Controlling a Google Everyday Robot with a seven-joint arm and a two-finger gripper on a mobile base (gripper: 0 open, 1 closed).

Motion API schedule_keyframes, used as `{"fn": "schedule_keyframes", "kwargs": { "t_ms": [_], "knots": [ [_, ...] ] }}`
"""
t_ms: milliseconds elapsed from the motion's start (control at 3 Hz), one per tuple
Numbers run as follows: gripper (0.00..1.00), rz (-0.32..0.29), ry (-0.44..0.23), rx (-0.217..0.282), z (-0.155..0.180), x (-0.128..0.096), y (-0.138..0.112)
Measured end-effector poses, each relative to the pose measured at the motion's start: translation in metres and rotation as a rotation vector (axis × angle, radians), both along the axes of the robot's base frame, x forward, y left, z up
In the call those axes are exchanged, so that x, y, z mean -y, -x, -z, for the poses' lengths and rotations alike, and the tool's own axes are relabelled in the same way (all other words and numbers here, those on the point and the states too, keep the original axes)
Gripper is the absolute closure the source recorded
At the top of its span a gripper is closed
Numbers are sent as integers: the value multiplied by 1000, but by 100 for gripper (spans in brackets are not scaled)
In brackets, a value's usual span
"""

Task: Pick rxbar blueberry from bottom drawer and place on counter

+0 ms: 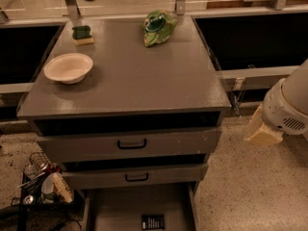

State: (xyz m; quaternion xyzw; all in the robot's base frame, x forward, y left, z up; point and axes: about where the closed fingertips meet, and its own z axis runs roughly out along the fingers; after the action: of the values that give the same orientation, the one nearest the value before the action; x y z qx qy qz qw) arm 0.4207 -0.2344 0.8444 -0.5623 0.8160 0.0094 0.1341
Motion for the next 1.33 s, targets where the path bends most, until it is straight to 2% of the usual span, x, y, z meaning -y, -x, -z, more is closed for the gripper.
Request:
{"fn": "schedule_keyframes", "kwargs": {
  "t_ms": [333, 667, 1333],
  "knots": [
    [100, -110, -57, -104, 31, -5, 14],
    [100, -170, -80, -157, 47, -7, 21],
    [100, -162, -96, -151, 53, -7, 21]
  ]
}}
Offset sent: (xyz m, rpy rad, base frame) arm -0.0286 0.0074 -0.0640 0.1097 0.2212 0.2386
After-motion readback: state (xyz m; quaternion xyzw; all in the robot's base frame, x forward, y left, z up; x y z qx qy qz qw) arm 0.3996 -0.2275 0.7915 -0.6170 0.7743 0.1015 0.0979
